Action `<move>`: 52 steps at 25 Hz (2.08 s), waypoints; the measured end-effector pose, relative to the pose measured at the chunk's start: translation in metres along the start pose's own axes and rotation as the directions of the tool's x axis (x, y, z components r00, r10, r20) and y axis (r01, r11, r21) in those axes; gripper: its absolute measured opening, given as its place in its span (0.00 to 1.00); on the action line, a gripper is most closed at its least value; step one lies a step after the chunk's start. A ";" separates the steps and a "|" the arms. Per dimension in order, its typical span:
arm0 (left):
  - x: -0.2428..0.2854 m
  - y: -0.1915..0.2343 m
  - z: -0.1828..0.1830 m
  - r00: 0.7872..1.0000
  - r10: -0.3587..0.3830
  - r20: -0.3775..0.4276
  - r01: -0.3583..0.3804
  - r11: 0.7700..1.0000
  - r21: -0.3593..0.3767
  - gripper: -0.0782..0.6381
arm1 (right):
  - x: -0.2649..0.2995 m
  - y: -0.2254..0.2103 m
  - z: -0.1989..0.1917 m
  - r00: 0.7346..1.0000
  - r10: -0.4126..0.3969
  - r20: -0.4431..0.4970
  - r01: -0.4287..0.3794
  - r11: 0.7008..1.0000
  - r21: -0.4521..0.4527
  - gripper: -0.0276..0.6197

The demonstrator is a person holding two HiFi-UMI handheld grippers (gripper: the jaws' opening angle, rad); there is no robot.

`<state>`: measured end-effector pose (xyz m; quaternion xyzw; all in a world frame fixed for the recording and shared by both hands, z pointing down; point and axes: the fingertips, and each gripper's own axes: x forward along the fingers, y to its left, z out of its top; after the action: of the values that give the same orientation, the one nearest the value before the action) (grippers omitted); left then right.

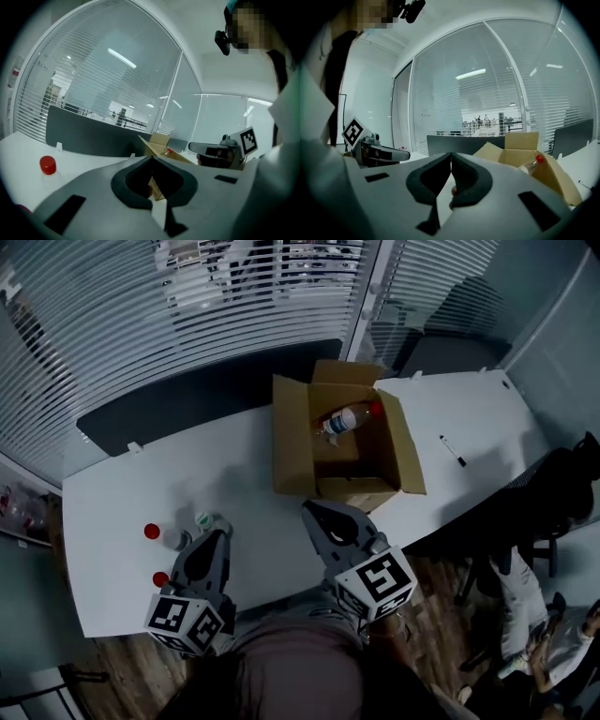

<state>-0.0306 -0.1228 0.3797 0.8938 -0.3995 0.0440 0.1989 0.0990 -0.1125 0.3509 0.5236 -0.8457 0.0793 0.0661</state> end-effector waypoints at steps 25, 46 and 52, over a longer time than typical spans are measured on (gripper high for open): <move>0.092 -0.051 0.010 0.998 -0.039 -0.053 0.042 0.998 0.037 0.12 | 0.011 -0.201 0.006 0.949 -0.315 0.026 0.280 0.875 0.394 0.08; 0.103 -0.022 0.007 0.993 -0.072 -0.089 0.076 0.996 0.051 0.12 | 0.053 -0.302 -0.055 0.811 -0.570 -0.131 0.509 0.578 0.638 0.33; 0.110 -0.022 0.007 0.990 -0.090 -0.109 0.098 0.993 0.067 0.12 | 0.063 -0.324 -0.090 0.782 -0.582 -0.223 0.549 0.473 0.689 0.41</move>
<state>0.0592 -0.1888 0.3923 0.9147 -0.3439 0.0962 0.1892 0.3639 -0.2914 0.4726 0.7557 -0.5230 0.3681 -0.1411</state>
